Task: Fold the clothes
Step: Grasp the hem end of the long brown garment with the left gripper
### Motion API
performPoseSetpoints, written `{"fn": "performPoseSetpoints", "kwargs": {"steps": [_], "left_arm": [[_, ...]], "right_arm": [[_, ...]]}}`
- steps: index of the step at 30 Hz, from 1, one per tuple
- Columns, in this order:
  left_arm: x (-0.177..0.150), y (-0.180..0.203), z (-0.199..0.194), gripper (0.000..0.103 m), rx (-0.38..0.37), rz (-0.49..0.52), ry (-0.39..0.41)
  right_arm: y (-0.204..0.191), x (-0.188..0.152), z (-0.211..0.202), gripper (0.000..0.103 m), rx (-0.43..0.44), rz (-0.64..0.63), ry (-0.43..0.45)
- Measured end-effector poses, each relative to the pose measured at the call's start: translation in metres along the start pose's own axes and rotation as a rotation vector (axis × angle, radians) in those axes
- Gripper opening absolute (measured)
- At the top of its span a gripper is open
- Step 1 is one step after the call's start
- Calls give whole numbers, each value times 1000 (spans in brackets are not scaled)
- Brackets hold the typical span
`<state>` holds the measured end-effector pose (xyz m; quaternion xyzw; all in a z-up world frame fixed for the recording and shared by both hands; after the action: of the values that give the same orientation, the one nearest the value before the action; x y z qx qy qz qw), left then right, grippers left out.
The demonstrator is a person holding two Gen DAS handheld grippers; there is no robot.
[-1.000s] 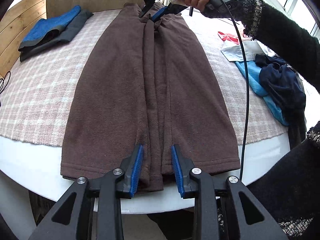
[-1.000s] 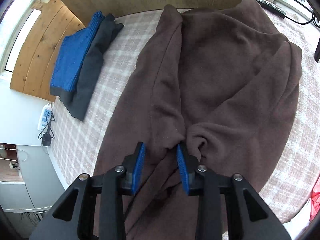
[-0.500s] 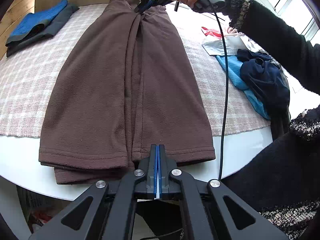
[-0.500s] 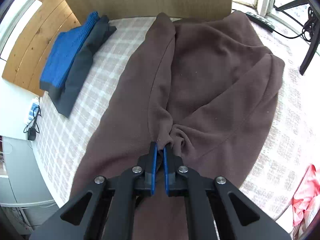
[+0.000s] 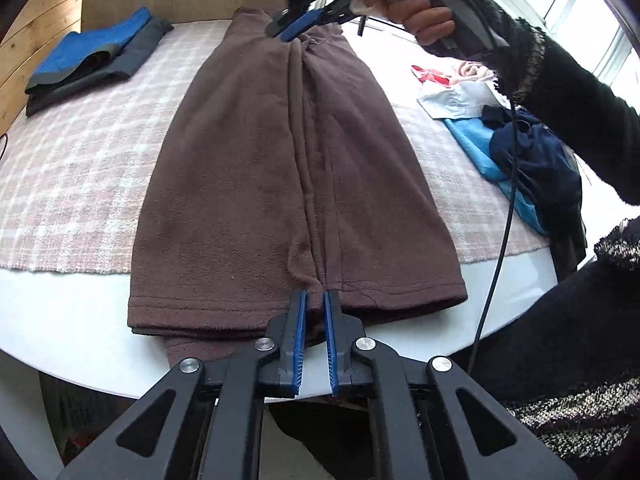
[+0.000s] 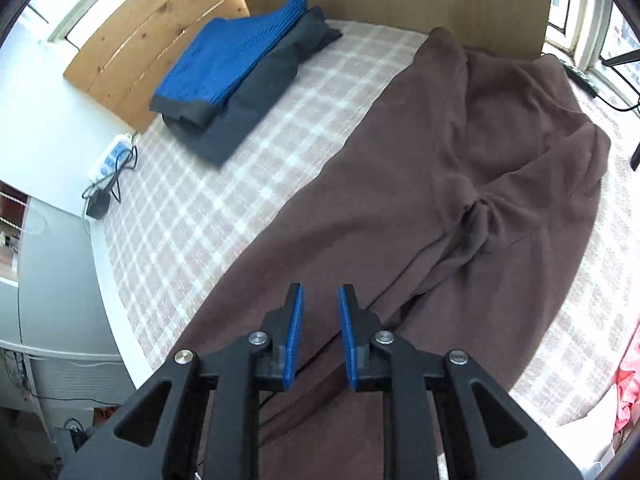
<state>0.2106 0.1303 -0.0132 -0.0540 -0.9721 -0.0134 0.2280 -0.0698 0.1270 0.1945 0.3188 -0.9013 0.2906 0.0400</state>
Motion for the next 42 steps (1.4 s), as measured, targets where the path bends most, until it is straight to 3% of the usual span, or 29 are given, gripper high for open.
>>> {"fn": "performPoseSetpoints", "kwargs": {"steps": [2,5,9,12,16,21,27,32,35,37,39,42], "left_arm": [[-1,0,-3,11,-10,10,-17],[2,-12,-17,22,-23,-16,-42],[13,-48,-41,49,14,-47,8],[22,-77,-36,49,28,-40,-3],[33,-101,-6,49,-12,19,-74],[34,-101,15,49,-112,134,-137],[30,-93,27,49,-227,280,-178],[25,-89,34,49,-246,322,-202],[24,-87,37,47,-275,325,-214],[25,-86,39,40,-274,325,-211],[29,-87,38,16,-267,319,-205],[38,-91,34,7,-291,299,-195]], "right_arm": [[1,-6,15,18,-24,-4,-25],[0,-12,5,18,5,16,4],[0,-44,-41,19,115,102,75],[-4,-85,-71,32,122,124,136],[-10,-147,-90,33,89,193,188],[-38,-211,-67,33,32,320,211],[-75,-239,-22,33,-42,429,220],[-84,-253,-5,33,-57,492,191],[-86,-254,-1,33,-33,496,181],[-87,-252,1,33,-25,484,173],[-87,-250,0,20,-7,483,173],[-86,-244,-7,9,46,495,198]]}}
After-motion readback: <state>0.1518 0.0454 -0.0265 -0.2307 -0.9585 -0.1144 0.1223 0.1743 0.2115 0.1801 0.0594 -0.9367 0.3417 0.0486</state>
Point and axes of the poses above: each gripper's, at about its wrist camera, not at the fingertips, and z roughly the way its jaws point, y to its right, x to its top, the point moved 4 cm from there along z, roughly the way its jaws point, and after that the axes turned 13 degrees about x, right-handed, at the moved point
